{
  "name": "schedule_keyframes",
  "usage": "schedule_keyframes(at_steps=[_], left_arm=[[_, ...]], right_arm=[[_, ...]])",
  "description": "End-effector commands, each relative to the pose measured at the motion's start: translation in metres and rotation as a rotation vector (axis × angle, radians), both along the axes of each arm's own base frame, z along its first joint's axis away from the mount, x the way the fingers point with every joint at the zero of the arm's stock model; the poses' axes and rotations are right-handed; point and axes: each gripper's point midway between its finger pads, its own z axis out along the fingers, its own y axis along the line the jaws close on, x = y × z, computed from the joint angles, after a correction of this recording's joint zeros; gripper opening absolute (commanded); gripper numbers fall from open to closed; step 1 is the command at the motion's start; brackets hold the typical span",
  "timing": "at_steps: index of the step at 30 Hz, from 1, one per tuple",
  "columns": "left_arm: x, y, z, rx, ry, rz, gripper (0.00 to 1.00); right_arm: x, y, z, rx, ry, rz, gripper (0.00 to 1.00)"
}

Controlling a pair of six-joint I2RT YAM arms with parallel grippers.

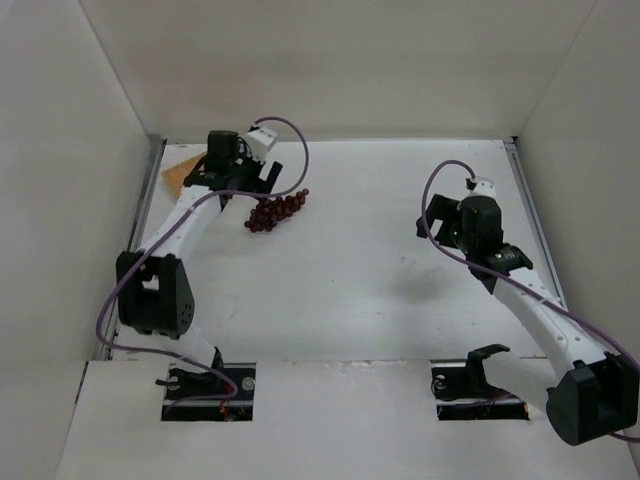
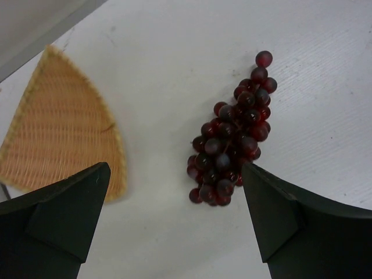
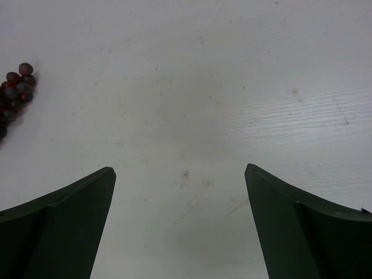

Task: Place and organize the fake fruits in the fruit bowl

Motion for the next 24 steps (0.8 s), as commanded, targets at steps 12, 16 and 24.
schedule_keyframes(at_steps=[12, 16, 24], left_arm=[[0.037, -0.066, -0.132, 0.181, 0.265, -0.222, 0.86], [0.044, -0.058, -0.104, 0.112, 0.216, -0.160, 0.45], [0.041, -0.001, 0.037, 0.017, -0.151, 0.049, 0.17]], right_arm=[[-0.006, -0.005, 0.017, 0.008, -0.035, -0.046, 1.00], [-0.001, -0.004, 0.019, 0.008, -0.036, -0.048, 1.00], [0.009, 0.038, 0.023, 0.038, -0.037, 0.064, 1.00]])
